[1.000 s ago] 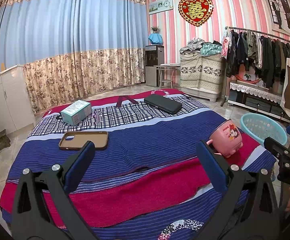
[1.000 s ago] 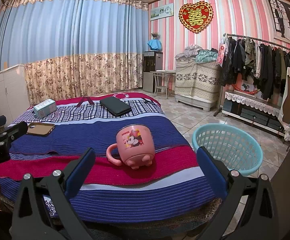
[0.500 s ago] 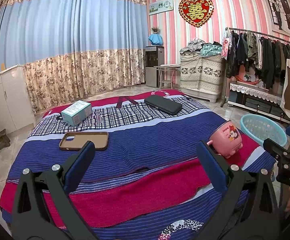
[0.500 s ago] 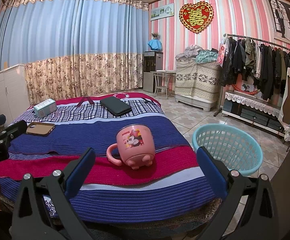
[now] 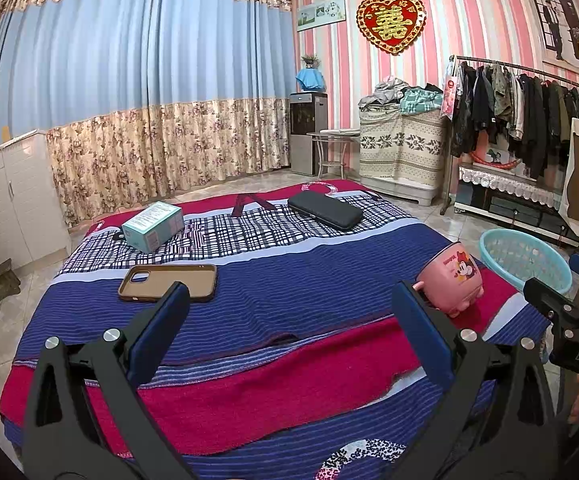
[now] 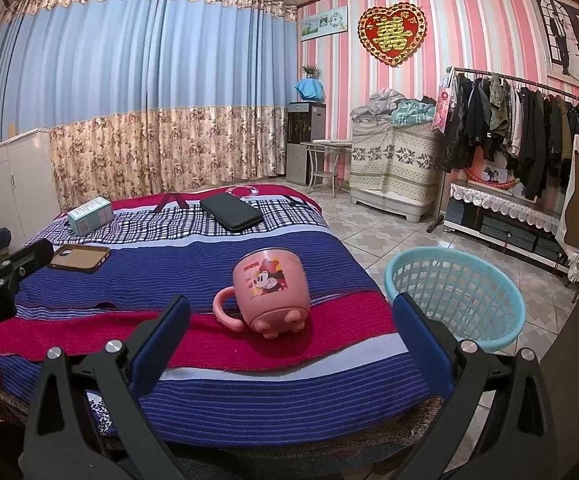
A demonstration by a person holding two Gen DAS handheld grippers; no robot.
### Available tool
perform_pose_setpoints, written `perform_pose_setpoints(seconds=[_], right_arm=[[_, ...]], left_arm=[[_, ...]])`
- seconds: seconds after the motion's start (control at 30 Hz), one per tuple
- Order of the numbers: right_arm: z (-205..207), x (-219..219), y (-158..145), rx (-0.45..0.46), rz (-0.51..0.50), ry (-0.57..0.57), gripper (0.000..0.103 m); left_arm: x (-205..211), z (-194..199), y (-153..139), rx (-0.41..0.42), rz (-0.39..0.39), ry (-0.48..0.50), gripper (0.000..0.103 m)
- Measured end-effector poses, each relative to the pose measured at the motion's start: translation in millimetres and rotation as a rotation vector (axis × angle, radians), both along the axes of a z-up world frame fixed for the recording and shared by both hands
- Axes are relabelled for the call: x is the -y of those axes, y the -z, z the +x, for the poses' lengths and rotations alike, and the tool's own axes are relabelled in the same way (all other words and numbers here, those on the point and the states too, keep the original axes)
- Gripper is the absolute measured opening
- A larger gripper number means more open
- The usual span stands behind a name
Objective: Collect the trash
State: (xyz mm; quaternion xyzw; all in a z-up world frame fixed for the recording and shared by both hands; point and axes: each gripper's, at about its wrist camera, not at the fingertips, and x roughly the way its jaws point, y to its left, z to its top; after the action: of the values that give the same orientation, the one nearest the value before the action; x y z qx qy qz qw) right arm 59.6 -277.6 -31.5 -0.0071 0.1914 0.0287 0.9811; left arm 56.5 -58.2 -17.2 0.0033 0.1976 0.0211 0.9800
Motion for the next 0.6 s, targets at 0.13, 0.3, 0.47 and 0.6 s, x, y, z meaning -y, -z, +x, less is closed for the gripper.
perform_pose_setpoints(seconds=[0.13,0.3,0.47,0.6], right_arm=[[0.0,0.0,0.2,0.0,-0.001,-0.001,0.098],[0.1,-0.1,0.4,0.0,0.0,-0.001,0.098],[-0.1,-0.2,0.6,0.0,-0.001,-0.001,0.098],[0.0,0.1,0.7,0.0,-0.002,-0.001,0.098]], left_arm=[[0.1,0.0,-0.2,0.001,0.001,0.0,0.098],[-0.3,0.0,1.0,0.002,0.002,-0.002,0.098],[-2.3,0.4,0.6,-0.004,0.002,0.006,0.098],[-3.6,0.5,-0.7,-0.003,0.004,0.006,0.098]])
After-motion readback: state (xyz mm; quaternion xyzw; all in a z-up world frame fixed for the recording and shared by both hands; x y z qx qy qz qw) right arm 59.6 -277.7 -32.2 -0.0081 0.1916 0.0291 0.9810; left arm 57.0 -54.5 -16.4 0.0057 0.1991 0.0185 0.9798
